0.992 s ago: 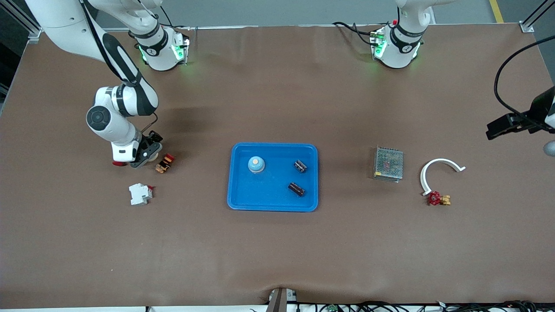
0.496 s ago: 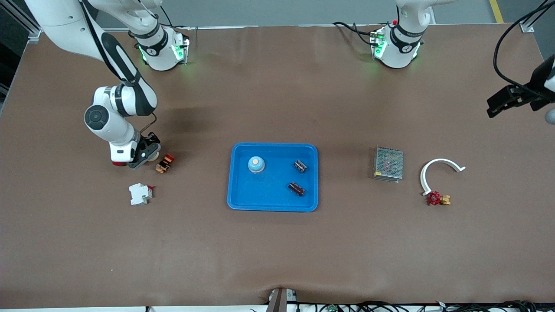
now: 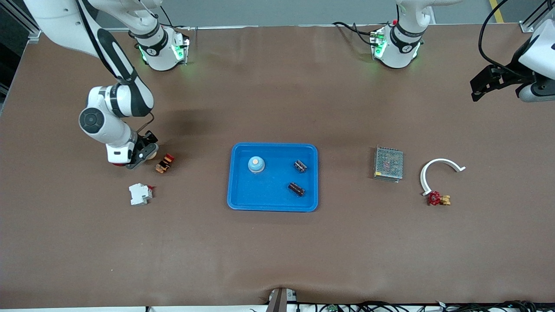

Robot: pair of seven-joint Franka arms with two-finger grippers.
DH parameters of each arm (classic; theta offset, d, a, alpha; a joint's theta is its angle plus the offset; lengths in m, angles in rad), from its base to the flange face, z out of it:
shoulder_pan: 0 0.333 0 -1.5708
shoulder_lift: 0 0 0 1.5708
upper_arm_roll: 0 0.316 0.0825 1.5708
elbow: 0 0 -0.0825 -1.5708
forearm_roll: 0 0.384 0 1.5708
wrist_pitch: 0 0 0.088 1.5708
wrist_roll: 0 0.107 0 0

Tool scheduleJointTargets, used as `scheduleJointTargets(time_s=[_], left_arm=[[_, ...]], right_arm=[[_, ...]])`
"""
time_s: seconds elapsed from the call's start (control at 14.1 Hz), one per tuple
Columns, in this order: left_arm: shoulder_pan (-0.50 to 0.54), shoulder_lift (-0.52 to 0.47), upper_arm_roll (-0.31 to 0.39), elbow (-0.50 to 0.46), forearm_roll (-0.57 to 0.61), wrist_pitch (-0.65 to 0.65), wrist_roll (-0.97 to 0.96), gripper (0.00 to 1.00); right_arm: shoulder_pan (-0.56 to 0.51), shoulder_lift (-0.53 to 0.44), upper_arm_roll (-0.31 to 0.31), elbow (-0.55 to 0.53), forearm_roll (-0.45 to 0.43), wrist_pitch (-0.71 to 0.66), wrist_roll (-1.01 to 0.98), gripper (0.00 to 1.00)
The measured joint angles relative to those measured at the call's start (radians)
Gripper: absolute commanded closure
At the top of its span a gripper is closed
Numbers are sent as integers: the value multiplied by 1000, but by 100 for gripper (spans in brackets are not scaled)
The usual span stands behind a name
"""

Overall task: Place electrolytic capacitor and blue bell in tray
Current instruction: 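Lift the second blue bell with the right gripper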

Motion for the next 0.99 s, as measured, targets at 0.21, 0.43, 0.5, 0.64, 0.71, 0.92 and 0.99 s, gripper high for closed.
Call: scheduleJointTargets(time_s=[0.21,0.43,0.5,0.64,0.71,0.92,0.99], left_arm=[[0,0,4,-1,-7,2,2,0],[0,0,4,-1,-8,4,2,0],[0,0,3,-1,-8,4,2,0],[-1,0,3,-1,-8,4,2,0],[-1,0,3,-1,-8,4,2,0],[-1,0,3,-1,-8,4,3,0],[-1,0,3,-2,-8,4,3,0]], right_arm=[[1,-98,1,125,71,-275,8,50],[5,-135,5,308,125,-523,89,50],[19,-135,7,369,127,-579,147,50],[84,-134,11,476,129,-663,310,50],[129,-133,14,521,130,-688,408,50],[269,-123,20,612,130,-703,687,53],[306,-111,21,639,130,-702,766,53]])
